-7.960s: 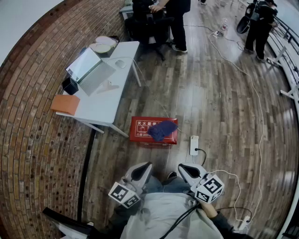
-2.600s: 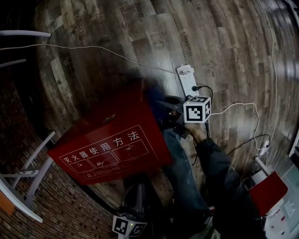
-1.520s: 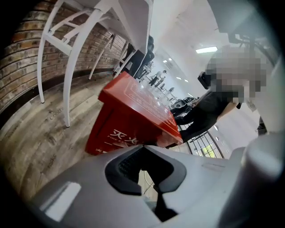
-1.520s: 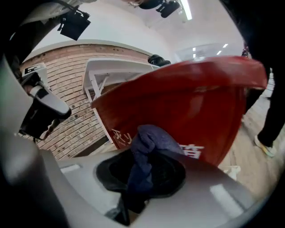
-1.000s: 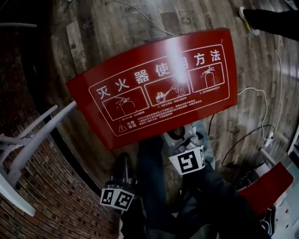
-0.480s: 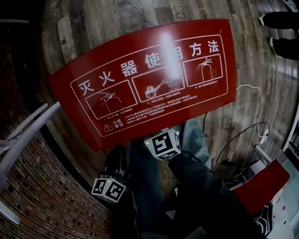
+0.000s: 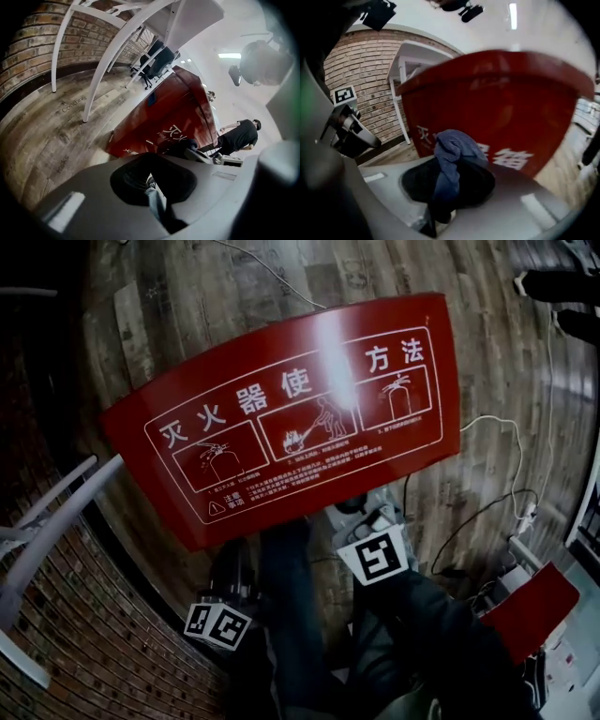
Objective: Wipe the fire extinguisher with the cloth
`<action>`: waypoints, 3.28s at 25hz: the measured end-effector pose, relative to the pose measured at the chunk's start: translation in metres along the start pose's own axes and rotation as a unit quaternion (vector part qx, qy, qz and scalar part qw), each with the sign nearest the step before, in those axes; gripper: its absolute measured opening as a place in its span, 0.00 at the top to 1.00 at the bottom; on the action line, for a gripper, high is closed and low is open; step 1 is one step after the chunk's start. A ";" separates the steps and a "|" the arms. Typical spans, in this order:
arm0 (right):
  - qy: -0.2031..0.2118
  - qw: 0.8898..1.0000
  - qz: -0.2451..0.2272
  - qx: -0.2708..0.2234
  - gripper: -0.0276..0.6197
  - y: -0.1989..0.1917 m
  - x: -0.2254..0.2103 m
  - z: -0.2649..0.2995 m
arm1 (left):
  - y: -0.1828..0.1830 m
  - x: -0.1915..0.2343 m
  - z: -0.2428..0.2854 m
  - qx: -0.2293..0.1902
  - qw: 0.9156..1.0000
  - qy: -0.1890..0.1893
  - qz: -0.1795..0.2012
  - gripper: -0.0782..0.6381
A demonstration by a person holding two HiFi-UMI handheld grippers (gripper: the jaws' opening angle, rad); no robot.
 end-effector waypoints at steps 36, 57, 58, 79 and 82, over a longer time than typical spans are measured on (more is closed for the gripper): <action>0.108 0.975 -0.186 0.046 0.85 0.164 0.076 -0.054 | 0.010 -0.082 -0.009 -0.026 0.997 -0.070 -0.002 0.88; 0.183 0.943 -0.265 0.087 0.85 0.188 0.091 -0.031 | 0.030 -0.095 -0.015 -0.068 0.996 -0.065 -0.003 0.88; 0.184 0.940 -0.271 0.091 0.85 0.176 0.093 -0.038 | 0.031 -0.094 -0.015 -0.068 0.996 -0.061 -0.002 0.88; 0.135 0.955 -0.250 0.089 0.85 0.240 0.049 0.007 | 0.017 -0.092 -0.016 -0.063 0.995 -0.073 -0.016 0.88; 0.182 0.928 -0.312 0.090 0.85 0.211 0.090 -0.010 | 0.019 -0.093 -0.014 -0.063 0.995 -0.073 -0.016 0.88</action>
Point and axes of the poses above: the fingertips, and each gripper's own axes: z forward along the fingers, x to its left, y out of its top, the point moved 3 cm from there along -z, backward along the fingers, and after that the axes turned 13 degrees about x, right-handed, at the moved point
